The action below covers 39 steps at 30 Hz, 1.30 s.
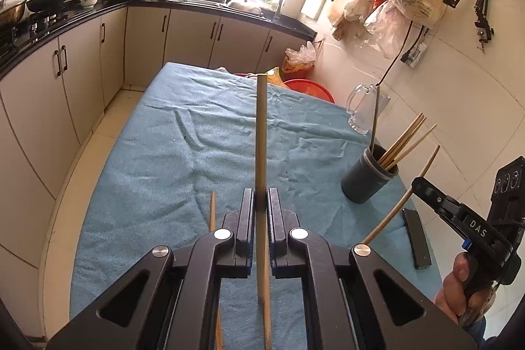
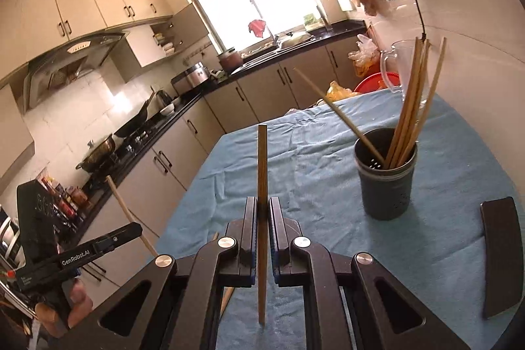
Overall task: Organize utensils
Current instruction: 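Raise both held chopsticks upright and carry them above the black cup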
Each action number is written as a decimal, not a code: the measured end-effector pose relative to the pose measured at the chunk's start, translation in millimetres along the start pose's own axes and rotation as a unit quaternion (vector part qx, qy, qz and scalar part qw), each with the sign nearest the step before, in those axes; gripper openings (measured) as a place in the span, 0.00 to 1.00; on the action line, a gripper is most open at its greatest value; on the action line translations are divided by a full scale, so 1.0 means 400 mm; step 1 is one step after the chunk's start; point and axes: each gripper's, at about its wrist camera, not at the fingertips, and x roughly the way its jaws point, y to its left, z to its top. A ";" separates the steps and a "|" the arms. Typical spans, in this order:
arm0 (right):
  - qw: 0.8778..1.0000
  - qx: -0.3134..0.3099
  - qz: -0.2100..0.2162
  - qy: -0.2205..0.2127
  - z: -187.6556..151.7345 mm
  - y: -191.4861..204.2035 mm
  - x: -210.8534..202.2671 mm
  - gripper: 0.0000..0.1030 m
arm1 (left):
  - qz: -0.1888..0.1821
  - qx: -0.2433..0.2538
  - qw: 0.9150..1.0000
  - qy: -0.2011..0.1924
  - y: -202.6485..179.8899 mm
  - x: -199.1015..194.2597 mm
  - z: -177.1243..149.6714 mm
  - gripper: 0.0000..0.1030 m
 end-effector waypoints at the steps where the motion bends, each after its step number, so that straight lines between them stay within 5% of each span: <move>1: 1.000 0.002 0.000 -0.002 0.004 -0.004 -0.003 0.07 | 0.001 0.002 1.000 -0.001 -0.004 -0.001 0.001 0.06; 25: 0.997 0.054 -0.013 -0.054 0.056 -0.114 -0.111 0.07 | -0.017 0.026 1.000 -0.004 -0.092 0.013 0.045 0.06; 39: 0.987 0.110 -0.036 -0.110 0.093 -0.244 -0.231 0.07 | -0.050 0.064 0.997 -0.004 -0.237 0.039 0.104 0.06</move>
